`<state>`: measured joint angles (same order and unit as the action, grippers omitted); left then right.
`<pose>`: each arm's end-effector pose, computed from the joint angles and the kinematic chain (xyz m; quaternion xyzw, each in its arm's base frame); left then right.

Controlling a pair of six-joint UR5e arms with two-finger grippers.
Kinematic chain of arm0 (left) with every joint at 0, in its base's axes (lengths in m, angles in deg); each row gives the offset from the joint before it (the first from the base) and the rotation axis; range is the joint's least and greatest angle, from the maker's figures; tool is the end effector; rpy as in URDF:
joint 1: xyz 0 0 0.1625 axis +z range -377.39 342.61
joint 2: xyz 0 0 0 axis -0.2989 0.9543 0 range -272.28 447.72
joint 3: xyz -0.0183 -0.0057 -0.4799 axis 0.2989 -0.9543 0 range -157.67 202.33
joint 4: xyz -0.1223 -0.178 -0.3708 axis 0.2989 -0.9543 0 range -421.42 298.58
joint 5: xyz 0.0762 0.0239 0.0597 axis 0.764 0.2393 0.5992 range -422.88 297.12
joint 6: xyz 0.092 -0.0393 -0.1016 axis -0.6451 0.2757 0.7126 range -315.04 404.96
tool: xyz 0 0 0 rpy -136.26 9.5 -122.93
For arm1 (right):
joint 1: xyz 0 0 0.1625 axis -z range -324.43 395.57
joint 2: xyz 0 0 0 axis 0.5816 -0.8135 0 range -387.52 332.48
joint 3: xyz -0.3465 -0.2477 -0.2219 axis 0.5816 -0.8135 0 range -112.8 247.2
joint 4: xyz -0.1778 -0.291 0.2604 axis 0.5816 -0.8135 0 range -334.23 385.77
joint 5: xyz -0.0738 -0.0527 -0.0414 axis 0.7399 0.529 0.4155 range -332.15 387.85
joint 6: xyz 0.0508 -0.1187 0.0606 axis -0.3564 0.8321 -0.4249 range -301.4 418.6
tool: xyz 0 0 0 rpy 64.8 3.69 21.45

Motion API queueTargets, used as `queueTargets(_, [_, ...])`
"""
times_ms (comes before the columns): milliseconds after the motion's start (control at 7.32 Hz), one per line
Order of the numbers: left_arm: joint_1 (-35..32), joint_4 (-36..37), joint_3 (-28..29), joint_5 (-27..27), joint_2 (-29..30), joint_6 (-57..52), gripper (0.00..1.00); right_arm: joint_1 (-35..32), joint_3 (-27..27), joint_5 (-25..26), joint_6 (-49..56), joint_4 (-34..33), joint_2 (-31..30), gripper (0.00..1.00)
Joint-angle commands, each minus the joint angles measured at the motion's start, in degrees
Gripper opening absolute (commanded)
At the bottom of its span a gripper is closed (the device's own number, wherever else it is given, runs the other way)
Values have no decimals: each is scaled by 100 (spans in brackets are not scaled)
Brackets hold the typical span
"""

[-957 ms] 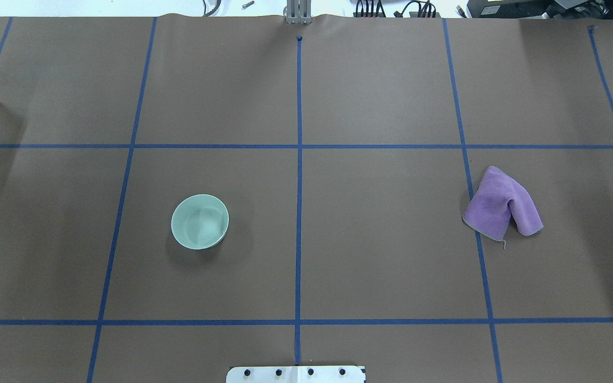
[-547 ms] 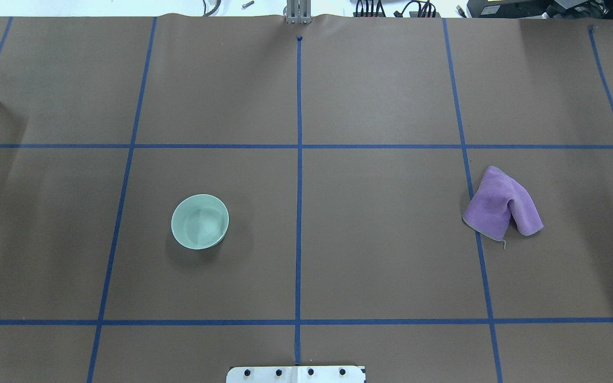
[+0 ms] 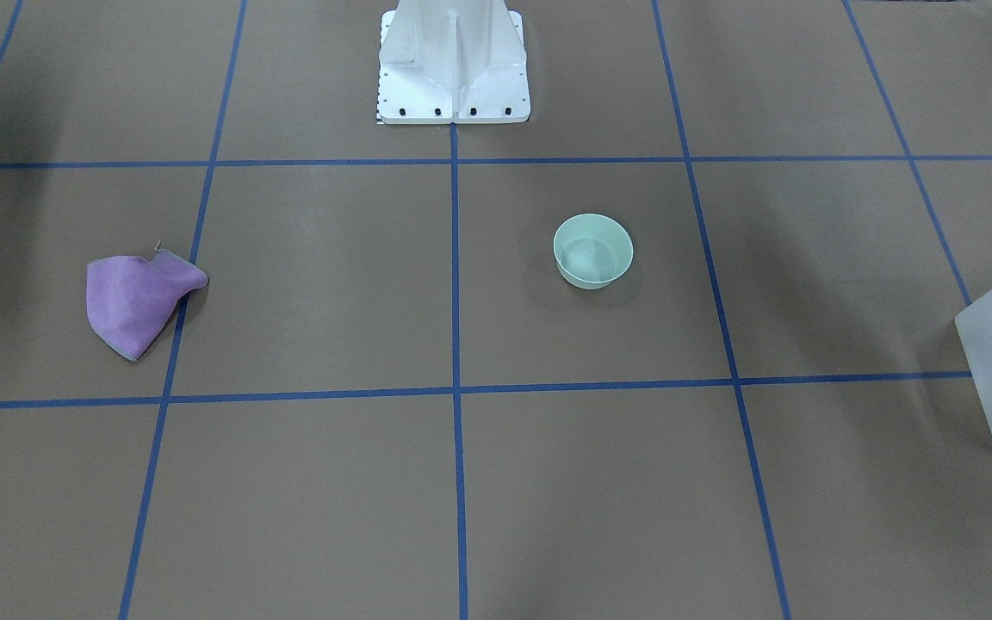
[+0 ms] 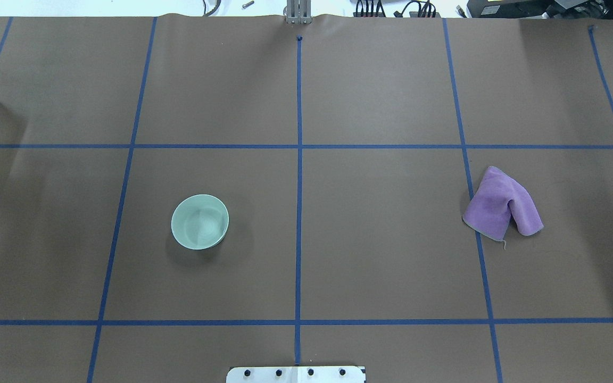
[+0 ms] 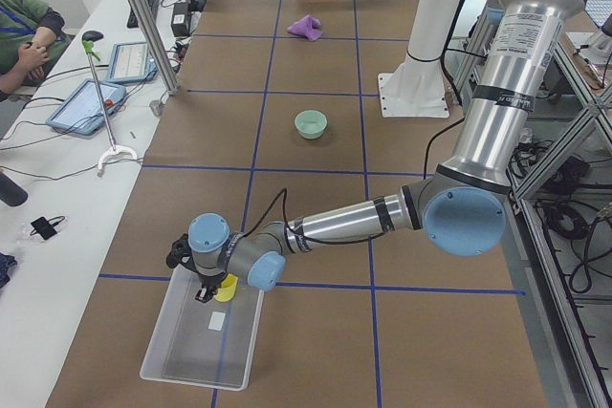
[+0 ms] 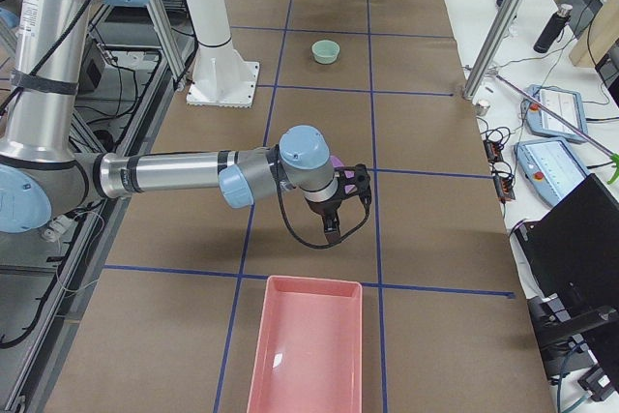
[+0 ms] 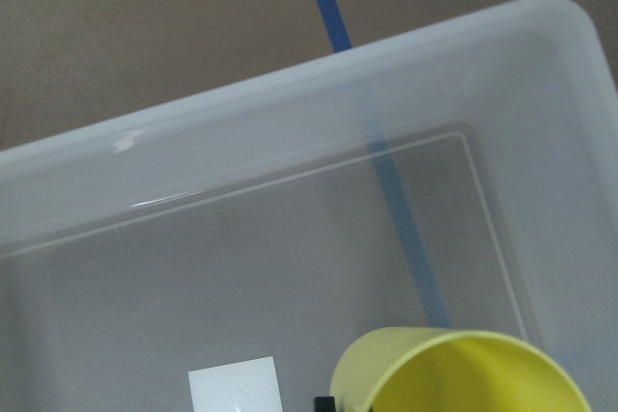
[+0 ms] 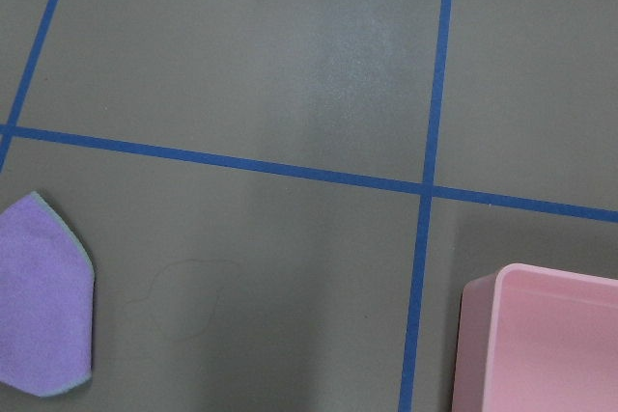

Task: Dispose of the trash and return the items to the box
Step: 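Lower the yellow cup into the clear bin and release it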

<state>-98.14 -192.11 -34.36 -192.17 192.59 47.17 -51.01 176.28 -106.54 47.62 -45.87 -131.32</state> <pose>0.0612 -0.6428 0.8200 0.1478 0.3464 0.1215 0.9184 0.0081 -0.4250 0.6448 0.1418 -0.3906 -0.0175 0.9094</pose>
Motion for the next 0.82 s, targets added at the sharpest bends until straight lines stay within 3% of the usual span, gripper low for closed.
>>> queueTargets(0, [-158,69,-385,-69,-107,-81,99,0,8,0,-9,1,0,100])
queueTargets(137, [-569,427,-666,-235,-108,-89,99,0,8,0,-9,1,0,100])
queueTargets(410, [-819,2117,-2312,-526,-238,-28,99,0,8,-9,-27,1,0,100])
queueTargets(547, [-784,2623,-3200,-553,-544,233,99,0,8,-17,-27,1,0,100])
queueTargets(683, [-584,2636,-3896,-754,-791,1167,99,17,17,-26,-36,1,0,100])
